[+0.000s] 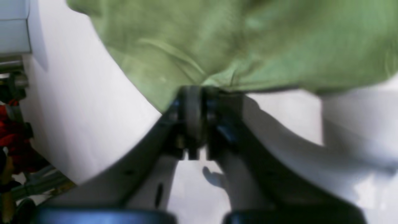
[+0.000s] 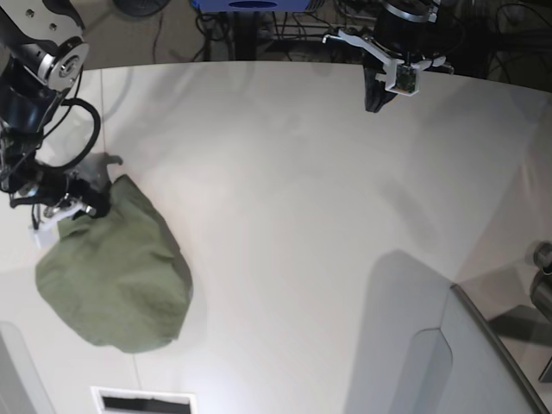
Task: Layout the t-shirt on the table in an organized manner, then fold the t-shirt properly
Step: 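Lower the right gripper to the green t-shirt's edge and grasp it, then drag the grasped shirt edge with the right gripper and regrasp the fabric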
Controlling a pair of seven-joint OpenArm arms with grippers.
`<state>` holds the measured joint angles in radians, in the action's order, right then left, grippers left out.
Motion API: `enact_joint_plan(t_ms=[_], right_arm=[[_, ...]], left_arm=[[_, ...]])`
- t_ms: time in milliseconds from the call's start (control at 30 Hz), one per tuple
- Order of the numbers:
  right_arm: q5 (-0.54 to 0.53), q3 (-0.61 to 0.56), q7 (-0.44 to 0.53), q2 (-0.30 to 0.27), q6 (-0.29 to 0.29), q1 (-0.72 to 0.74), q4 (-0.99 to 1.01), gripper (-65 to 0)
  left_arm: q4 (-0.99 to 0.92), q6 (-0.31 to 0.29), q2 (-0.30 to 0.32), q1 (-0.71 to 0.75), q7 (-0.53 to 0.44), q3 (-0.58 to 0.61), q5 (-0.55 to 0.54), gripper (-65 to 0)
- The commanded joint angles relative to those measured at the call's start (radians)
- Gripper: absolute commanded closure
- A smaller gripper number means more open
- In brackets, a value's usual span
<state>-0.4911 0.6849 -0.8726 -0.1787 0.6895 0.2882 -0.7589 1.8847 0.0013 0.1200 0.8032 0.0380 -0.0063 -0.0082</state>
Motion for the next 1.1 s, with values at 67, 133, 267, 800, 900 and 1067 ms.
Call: enact_joint_plan(t_ms=[67,133,267,800,900,1067], right_arm=[[-0.019,-0.003,-0.012,-0.025,0.006,0.023,-0.020,-0.8],[-0.019,-0.001,-0.055,-0.031,0.009,0.029,-0.040,-0.8],[-0.019,0.006,-0.167,-0.035,0.009,0.012,-0.233,-0.8],[-0.017,0.118,-0.394,0.034,0.002,-0.031,-1.020,-0.8],[-0.016,0.181,-0.405,0.023,-0.029,-0.016,-1.134,-0.8],[-0.017,0.204,-0.411,-0.054,-0.098,0.065,-1.220,-0.8]], left_arm=[[0.014,0.004,0.002,0.012,-0.022,-0.002,0.000,-3.1],[0.014,0.004,0.002,0.012,-0.022,-0.002,0.000,-3.1],[0.014,0.004,0.002,0.011,-0.022,-0.002,0.000,-3.1],[0.014,0.004,0.007,0.011,-0.022,-0.004,0.000,-3.1],[0.014,0.004,0.008,0.012,-0.022,-0.004,0.000,-3.1],[0.014,0.004,0.010,0.011,-0.022,-0.004,0.000,-3.1]])
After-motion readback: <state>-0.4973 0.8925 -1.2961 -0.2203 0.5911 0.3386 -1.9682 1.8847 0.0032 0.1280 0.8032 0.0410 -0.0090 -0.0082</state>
